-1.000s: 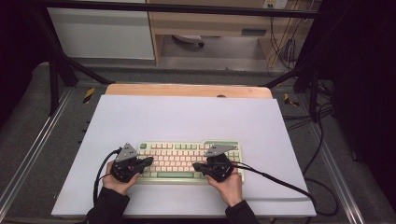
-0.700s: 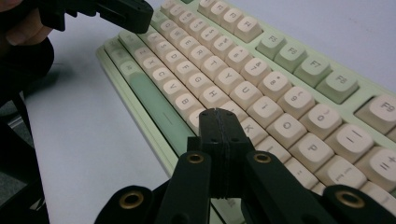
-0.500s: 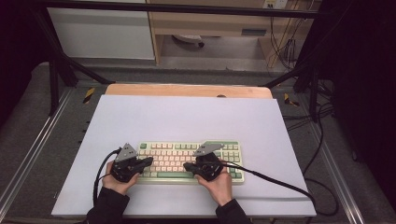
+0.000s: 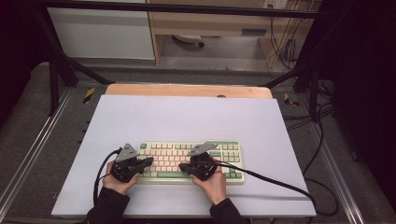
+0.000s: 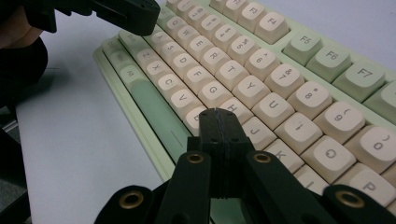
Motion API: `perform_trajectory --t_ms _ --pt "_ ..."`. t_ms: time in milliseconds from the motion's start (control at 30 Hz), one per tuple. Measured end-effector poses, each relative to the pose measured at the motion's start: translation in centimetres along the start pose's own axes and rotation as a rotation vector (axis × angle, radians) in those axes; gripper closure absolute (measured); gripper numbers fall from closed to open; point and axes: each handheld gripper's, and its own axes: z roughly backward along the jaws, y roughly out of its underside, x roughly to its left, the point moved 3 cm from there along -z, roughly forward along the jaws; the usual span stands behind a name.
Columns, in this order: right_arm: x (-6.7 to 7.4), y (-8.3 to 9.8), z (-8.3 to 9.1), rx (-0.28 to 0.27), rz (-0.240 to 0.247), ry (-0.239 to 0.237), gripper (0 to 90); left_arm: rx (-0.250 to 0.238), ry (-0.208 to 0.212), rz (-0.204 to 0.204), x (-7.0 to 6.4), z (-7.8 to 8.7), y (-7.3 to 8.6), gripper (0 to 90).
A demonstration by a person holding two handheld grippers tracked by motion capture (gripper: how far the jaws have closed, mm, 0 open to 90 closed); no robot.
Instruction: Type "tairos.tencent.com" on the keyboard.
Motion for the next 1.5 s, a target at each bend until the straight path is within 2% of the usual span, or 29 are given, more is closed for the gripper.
perform_trajectory --t_ms 667,967,1500 --pt "0.1 0.3 -0.3 0.001 0.012 0.003 90.0 -0.002 -0.001 0.0 0.0 0.1 0.0 90.0" --pt "-0.2 -0.3 1.4 -0.008 0.032 0.029 90.0 -0.007 -0.002 -0.002 0.0 0.2 -0.1 90.0" --pt "-2.2 1.0 4.5 -0.018 -0.012 0.067 90.0 -0.009 0.0 -0.002 0.0 0.3 -0.1 90.0"
